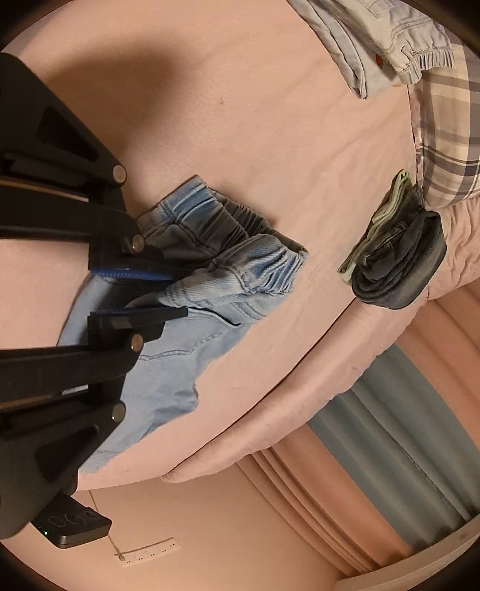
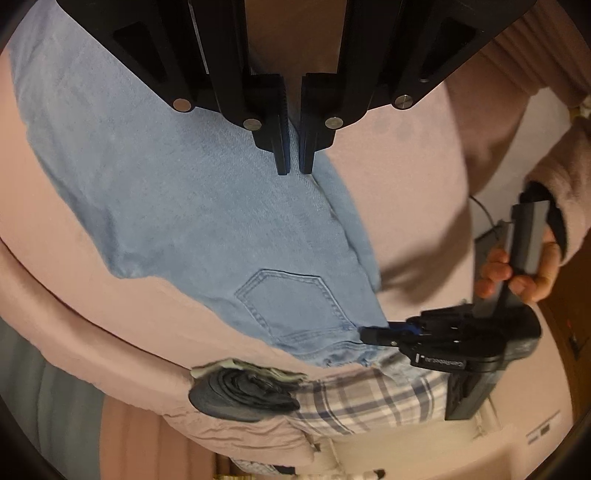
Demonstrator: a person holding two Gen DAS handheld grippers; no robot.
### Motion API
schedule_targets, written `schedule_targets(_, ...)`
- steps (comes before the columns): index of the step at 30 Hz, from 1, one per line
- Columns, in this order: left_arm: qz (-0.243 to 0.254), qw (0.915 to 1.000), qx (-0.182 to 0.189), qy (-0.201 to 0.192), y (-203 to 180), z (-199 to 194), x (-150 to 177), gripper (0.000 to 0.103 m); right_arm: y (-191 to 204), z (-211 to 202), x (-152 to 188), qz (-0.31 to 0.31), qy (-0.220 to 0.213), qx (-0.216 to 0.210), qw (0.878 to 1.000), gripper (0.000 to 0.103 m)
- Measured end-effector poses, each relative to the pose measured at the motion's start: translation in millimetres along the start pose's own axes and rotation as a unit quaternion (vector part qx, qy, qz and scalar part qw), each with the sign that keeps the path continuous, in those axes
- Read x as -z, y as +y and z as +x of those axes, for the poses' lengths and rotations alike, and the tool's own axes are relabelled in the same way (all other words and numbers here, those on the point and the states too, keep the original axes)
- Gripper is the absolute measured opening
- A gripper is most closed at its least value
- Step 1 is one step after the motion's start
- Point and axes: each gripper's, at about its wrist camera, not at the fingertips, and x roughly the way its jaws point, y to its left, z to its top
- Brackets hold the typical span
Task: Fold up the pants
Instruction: 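Smooth the folded jeans flat with the left gripper and release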
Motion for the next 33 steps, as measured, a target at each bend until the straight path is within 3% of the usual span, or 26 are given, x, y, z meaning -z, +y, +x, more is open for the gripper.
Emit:
schedule_targets(6,-0.008,0.9982,-0.052,0.029,13.4,15.5,7.3,0.017,4.7,25.0,3.8,-0.009,0.043,0.004,0.999,0.007)
schedule_targets(8,0.003,0.9975,-0.068,0.018,10.8,8.1,7.3,0.017,-1.8,21.7,1.0,0.020,0.039,-0.017,0.999,0.015)
schedule_targets(11,0.049,0.9947,-0.088,-0.018,-6.4,-13.7,7.0,0.018,-13.8,-1.4,0.7,0.049,0.006,-0.032,0.998,0.016)
schedule_targets(13,0.087,0.9923,-0.081,-0.036,-24.7,-21.5,7.4,0.023,-33.7,-23.2,6.2,0.094,-0.026,-0.029,0.995,0.016)
schedule_targets(16,0.134,0.9898,-0.045,-0.019,-53.7,-8.1,12.3,0.043,-63.8,-41.1,20.4,0.148,-0.044,0.033,0.987,0.016)
schedule_targets(20,0.181,0.9820,-0.027,0.045,-85.3,42.9,34.4,0.043,-94.2,-49.7,47.5,0.192,-0.024,0.122,0.974,0.016)
schedule_targets(23,0.198,0.9749,-0.028,0.098,-92.1,77.8,54.2,0.043,-104.4,-56.4,68.1,0.210,-0.018,0.137,0.968,0.016)
schedule_targets(27,0.252,0.9594,-0.069,0.107,-95.1,92.8,71.8,0.043,-119.8,-69.9,107.2,0.223,0.004,0.186,0.957,0.016)
schedule_targets(29,0.263,0.9549,-0.075,0.114,-95.7,93.5,71.5,0.045,-136.6,-88.3,126.6,0.262,-0.003,0.189,0.946,0.015)
schedule_targets(33,0.267,0.9515,-0.087,0.127,-100.5,92.0,69.5,0.051,-179.2,-142.9,175.0,0.382,-0.033,0.230,0.895,0.015)
